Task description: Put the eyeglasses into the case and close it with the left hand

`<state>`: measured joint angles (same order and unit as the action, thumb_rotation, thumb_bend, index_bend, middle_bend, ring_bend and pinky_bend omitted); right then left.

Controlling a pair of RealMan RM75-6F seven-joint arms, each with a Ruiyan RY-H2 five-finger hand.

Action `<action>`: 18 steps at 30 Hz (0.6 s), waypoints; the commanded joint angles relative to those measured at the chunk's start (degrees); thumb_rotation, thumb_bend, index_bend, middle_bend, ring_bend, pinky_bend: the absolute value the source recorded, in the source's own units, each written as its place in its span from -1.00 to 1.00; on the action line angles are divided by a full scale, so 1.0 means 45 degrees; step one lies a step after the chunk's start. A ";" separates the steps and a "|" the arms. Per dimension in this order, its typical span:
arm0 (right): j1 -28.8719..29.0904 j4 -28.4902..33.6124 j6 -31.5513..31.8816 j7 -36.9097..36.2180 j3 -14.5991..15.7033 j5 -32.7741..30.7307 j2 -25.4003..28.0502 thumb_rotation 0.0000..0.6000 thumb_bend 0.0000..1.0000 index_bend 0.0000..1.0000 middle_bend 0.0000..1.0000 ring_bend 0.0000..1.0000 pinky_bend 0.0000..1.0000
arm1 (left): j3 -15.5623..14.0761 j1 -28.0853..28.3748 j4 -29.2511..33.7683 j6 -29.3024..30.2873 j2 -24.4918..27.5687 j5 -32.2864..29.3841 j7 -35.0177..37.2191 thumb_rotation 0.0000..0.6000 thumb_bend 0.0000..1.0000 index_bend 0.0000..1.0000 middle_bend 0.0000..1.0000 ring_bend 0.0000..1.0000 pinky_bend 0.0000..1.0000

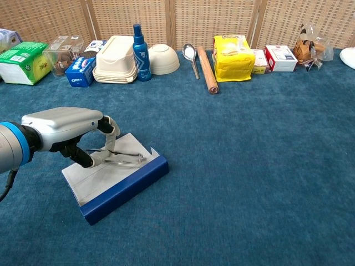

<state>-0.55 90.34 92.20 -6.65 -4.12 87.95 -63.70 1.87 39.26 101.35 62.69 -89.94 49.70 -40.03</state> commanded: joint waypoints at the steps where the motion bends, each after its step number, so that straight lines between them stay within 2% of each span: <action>1: 0.0001 -0.0012 -0.0006 -0.0015 0.0000 0.0010 0.0000 0.68 0.33 -0.65 -0.38 -0.65 -0.62 | 0.0003 0.0007 0.0011 0.0084 -0.0025 0.0050 -0.0014 0.58 -0.08 -0.13 -0.65 -0.69 -0.70; 10: 0.0030 -0.0011 -0.0049 0.0014 -0.0029 0.0013 0.0000 0.68 0.35 -0.65 -0.38 -0.65 -0.61 | -0.0025 -0.0044 0.0190 0.0094 0.0113 0.0170 0.0246 0.57 -0.10 -0.21 -0.67 -0.70 -0.69; 14: 0.0054 0.0018 -0.0071 0.0062 -0.0041 0.0025 0.0004 0.67 0.35 -0.65 -0.38 -0.65 -0.61 | 0.0013 -0.0074 0.0363 -0.0008 0.0318 0.0208 0.0525 0.55 -0.10 -0.25 -0.62 -0.67 -0.61; 18: 0.0093 0.0098 -0.0127 0.0188 -0.0041 0.0050 0.0030 0.68 0.35 -0.65 -0.38 -0.65 -0.61 | 0.0312 0.0066 0.0819 -0.0745 0.1260 0.0024 0.1313 0.43 -0.10 -0.29 -0.60 -0.65 -0.60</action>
<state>-0.17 90.72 91.67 -5.86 -4.30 88.16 -63.59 2.48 39.13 103.94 61.23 -86.39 50.36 -35.84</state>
